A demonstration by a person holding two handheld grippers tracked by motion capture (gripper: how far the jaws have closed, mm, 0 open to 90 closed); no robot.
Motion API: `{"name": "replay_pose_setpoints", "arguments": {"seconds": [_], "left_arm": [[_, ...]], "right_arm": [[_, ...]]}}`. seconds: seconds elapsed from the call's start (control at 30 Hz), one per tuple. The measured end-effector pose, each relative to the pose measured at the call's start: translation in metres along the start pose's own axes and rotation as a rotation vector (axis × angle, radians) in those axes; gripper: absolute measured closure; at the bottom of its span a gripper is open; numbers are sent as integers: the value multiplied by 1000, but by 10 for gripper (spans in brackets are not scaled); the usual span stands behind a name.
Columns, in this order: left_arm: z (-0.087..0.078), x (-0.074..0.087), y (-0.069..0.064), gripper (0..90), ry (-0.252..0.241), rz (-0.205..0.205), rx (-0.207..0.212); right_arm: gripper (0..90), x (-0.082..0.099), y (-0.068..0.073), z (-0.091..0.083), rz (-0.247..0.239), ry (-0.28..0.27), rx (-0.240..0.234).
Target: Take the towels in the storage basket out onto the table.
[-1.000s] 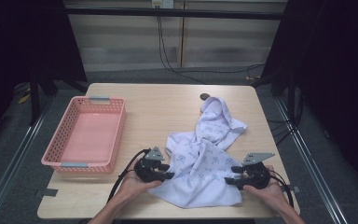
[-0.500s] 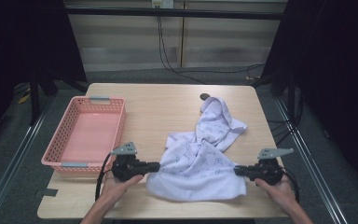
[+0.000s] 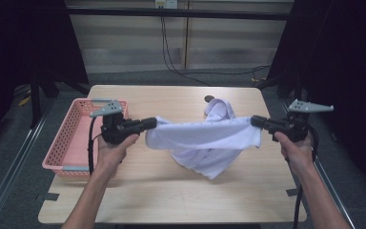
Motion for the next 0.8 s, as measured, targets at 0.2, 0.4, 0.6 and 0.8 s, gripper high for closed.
{"name": "replay_pose_setpoints", "arguments": {"seconds": [0.2, 0.4, 0.6, 0.8], "left_arm": [[-14, -50, -2, 866, -70, 39, -22], [-29, -79, -29, 866, -101, 96, 3], [-33, 18, -52, 865, 54, 0, 78], [-45, 125, -81, 861, 180, -101, 103]], "right_arm": [[838, -53, 8, -8, -38, -68, 26], [839, -95, 32, -44, -89, -166, 4], [840, -7, 44, -54, -52, -49, -42], [840, 123, 59, -50, 60, 133, -89]]}}
Point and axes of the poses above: each handheld gripper's, and its own axes: z roughly forward along the jaws, x roughly out of its underside, y roughly to its left, the point moved 7 cm from there along z, roughly forward along the jaws, and after that the axes turned 6 degrees about z, right-handed, at the moved point
